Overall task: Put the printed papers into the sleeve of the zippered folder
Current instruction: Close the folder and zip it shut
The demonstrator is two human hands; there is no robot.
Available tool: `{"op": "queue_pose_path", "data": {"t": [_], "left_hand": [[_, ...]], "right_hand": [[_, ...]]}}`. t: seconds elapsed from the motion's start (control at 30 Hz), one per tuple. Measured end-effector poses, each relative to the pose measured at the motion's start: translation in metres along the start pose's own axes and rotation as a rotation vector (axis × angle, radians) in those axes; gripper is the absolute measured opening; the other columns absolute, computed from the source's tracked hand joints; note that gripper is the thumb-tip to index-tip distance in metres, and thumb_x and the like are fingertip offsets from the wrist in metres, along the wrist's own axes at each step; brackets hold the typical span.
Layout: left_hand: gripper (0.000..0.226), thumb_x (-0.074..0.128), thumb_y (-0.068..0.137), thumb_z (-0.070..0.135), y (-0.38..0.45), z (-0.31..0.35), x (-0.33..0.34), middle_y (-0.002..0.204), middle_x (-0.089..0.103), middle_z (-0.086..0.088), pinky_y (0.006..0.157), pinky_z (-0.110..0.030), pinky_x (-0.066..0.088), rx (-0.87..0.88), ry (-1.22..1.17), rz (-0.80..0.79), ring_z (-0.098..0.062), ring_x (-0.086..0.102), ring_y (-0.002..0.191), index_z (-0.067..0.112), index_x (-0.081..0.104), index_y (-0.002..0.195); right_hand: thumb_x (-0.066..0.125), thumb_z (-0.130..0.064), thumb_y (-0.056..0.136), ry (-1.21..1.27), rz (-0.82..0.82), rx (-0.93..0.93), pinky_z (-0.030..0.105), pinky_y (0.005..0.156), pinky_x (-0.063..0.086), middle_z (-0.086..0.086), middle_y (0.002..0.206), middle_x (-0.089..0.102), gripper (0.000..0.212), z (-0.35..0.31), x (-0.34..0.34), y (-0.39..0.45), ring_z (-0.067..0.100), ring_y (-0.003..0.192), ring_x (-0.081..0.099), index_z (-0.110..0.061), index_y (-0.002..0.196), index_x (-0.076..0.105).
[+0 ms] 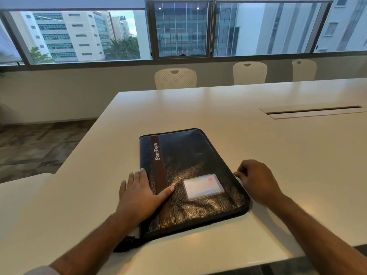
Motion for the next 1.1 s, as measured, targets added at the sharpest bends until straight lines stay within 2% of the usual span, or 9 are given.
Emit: {"op": "queue_pose_path", "data": {"t": [0.07, 0.13, 0.3, 0.47, 0.67, 0.97, 1.1], "left_hand": [[0.125, 0.017, 0.061, 0.096, 0.0, 0.0, -0.003, 0.164, 0.008, -0.005, 0.12, -0.045, -0.003, 0.018, 0.034, -0.021, -0.021, 0.001, 0.15, 0.014, 0.003, 0.155], [0.123, 0.02, 0.063, 0.094, -0.002, -0.002, -0.003, 0.164, 0.007, -0.003, 0.121, -0.044, -0.003, 0.035, 0.022, -0.023, -0.02, 0.0, 0.15, 0.015, 0.002, 0.155], [0.119, 0.033, 0.065, 0.09, -0.002, -0.008, -0.002, 0.163, 0.011, -0.003, 0.121, -0.041, 0.011, 0.066, -0.073, -0.012, -0.021, 0.008, 0.15, 0.018, 0.004, 0.155], [0.123, 0.032, 0.06, 0.096, 0.001, -0.014, 0.0, 0.16, 0.023, 0.0, 0.117, -0.043, 0.026, 0.098, -0.112, 0.001, -0.02, 0.025, 0.145, 0.022, 0.009, 0.155], [0.134, 0.022, 0.049, 0.101, 0.0, -0.011, -0.001, 0.163, 0.014, 0.001, 0.119, -0.041, 0.021, 0.089, -0.106, -0.025, -0.019, 0.018, 0.147, 0.022, 0.004, 0.155], [0.139, 0.017, 0.042, 0.104, 0.001, -0.012, -0.001, 0.163, 0.013, 0.003, 0.119, -0.04, 0.022, 0.066, -0.087, -0.03, -0.018, 0.019, 0.148, 0.024, 0.004, 0.155], [0.137, 0.02, 0.044, 0.103, 0.001, -0.011, -0.004, 0.163, 0.013, 0.003, 0.119, -0.04, 0.022, 0.067, -0.083, -0.027, -0.018, 0.019, 0.148, 0.024, 0.004, 0.155]], "right_hand": [[0.068, -0.017, 0.087, -0.016, 0.007, 0.001, 0.029, 0.06, 0.049, 0.0, 0.074, 0.064, 0.011, -0.006, 0.003, 0.007, 0.012, 0.066, 0.058, -0.014, 0.076, 0.067], [0.067, -0.018, 0.087, -0.019, 0.001, -0.006, 0.029, 0.061, 0.048, 0.001, 0.076, 0.064, 0.011, -0.011, 0.006, 0.015, 0.014, 0.067, 0.059, -0.014, 0.077, 0.066], [0.069, -0.018, 0.086, -0.02, -0.033, -0.008, 0.032, 0.062, 0.05, -0.001, 0.075, 0.063, 0.012, -0.01, 0.014, 0.034, 0.014, 0.068, 0.058, -0.015, 0.075, 0.064], [0.07, -0.019, 0.085, -0.033, -0.052, -0.042, 0.029, 0.06, 0.046, -0.006, 0.072, 0.057, 0.014, -0.01, 0.019, 0.049, 0.013, 0.066, 0.056, -0.018, 0.073, 0.063], [0.069, -0.019, 0.086, -0.02, -0.048, -0.044, 0.036, 0.067, 0.055, -0.001, 0.08, 0.065, 0.007, -0.012, 0.026, 0.061, 0.014, 0.07, 0.059, -0.016, 0.08, 0.066], [0.068, -0.02, 0.087, -0.016, -0.029, -0.052, 0.032, 0.064, 0.053, 0.0, 0.081, 0.065, 0.008, -0.011, 0.029, 0.067, 0.013, 0.07, 0.059, -0.015, 0.082, 0.067], [0.068, -0.021, 0.087, -0.028, -0.029, -0.057, 0.035, 0.066, 0.054, 0.001, 0.082, 0.066, 0.009, -0.014, 0.03, 0.074, 0.015, 0.071, 0.059, -0.015, 0.081, 0.067]]}}
Point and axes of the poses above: each hand's wrist, its own y-axis towards the middle knuckle, its own x-axis out of the palm, z = x × y, the point moved 6 cm from there along y, towards the middle knuckle
